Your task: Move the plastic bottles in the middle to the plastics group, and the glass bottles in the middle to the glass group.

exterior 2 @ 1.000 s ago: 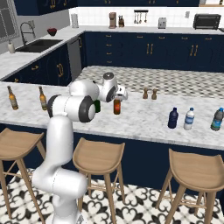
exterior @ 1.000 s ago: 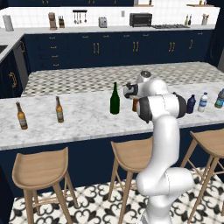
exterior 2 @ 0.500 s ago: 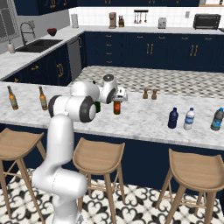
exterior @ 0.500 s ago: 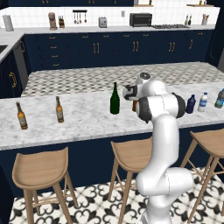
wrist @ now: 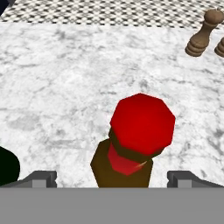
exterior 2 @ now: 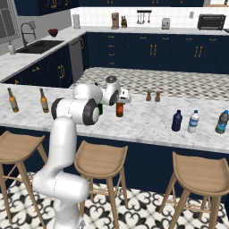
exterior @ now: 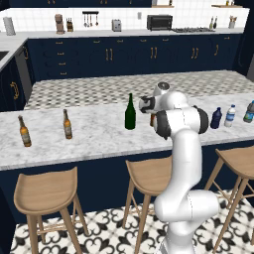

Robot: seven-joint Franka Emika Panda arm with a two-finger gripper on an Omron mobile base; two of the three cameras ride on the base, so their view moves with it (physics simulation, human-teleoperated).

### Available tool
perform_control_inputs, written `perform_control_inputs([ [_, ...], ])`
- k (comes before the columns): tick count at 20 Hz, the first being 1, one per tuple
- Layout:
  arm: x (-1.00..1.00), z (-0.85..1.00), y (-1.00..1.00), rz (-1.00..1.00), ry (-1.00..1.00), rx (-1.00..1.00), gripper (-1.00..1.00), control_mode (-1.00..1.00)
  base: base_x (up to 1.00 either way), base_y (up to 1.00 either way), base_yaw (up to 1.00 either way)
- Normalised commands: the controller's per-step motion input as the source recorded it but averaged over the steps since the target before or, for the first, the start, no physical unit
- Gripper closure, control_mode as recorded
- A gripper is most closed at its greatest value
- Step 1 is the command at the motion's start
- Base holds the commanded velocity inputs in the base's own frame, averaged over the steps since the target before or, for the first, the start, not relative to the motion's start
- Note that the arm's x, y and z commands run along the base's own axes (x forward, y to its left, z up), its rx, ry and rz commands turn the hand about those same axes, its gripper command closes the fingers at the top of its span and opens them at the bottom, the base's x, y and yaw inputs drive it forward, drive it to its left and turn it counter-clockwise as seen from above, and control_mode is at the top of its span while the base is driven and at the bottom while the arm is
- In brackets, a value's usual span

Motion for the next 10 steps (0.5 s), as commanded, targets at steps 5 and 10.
perform_control_inputs([
  [5,0.01,-0.08,0.00,0.00,0.00,0.00,-1.00,-1.00,0.00,0.00,0.00],
  [10,0.00,-0.16,0.00,0.00,0.00,0.00,-1.00,-1.00,0.00,0.00,0.00],
])
